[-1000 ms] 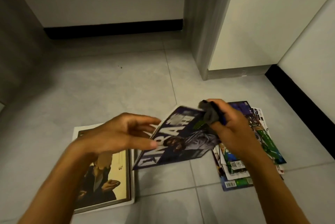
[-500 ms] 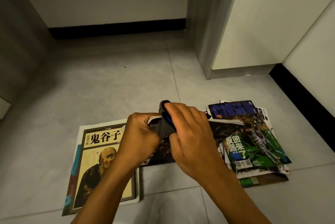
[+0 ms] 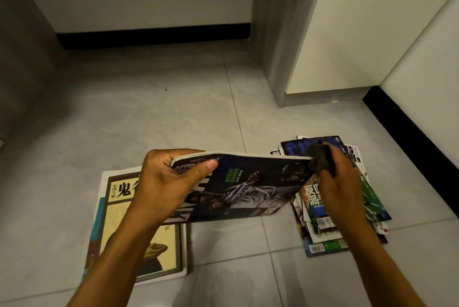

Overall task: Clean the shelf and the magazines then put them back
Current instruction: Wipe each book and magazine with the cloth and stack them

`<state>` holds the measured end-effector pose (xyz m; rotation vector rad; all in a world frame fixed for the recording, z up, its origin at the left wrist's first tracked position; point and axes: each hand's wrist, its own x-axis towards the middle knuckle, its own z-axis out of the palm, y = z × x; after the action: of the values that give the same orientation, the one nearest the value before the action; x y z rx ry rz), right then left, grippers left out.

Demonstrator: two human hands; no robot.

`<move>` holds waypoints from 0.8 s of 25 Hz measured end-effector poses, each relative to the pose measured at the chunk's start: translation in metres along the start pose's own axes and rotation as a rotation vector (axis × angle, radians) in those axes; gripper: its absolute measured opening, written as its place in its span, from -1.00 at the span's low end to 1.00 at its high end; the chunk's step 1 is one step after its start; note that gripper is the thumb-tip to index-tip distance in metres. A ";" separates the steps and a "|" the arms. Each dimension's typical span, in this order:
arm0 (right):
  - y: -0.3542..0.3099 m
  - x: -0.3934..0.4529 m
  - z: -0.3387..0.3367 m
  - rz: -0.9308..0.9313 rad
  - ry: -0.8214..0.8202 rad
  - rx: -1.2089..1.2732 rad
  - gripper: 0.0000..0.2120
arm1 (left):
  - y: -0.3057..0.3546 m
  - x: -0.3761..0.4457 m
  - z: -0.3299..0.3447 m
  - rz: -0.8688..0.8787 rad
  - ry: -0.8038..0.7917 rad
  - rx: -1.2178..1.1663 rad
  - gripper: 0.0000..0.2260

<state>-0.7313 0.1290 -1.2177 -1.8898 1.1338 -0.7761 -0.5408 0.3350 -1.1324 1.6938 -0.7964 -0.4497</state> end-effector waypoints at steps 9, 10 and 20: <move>-0.026 -0.006 -0.022 0.158 -0.204 0.539 -0.65 | -0.025 0.010 -0.026 -0.155 -0.542 0.232 -0.73; -0.039 -0.008 -0.026 0.052 -0.284 0.455 -0.64 | -0.025 0.010 -0.023 -0.129 -0.657 0.358 -0.72; -0.073 -0.022 0.002 -0.555 -0.271 -0.130 -0.61 | -0.009 -0.003 0.030 -0.075 -0.161 0.130 -0.92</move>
<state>-0.7081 0.1712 -1.1581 -2.3746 0.5008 -0.7161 -0.5599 0.3173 -1.1498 1.8291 -0.8967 -0.6033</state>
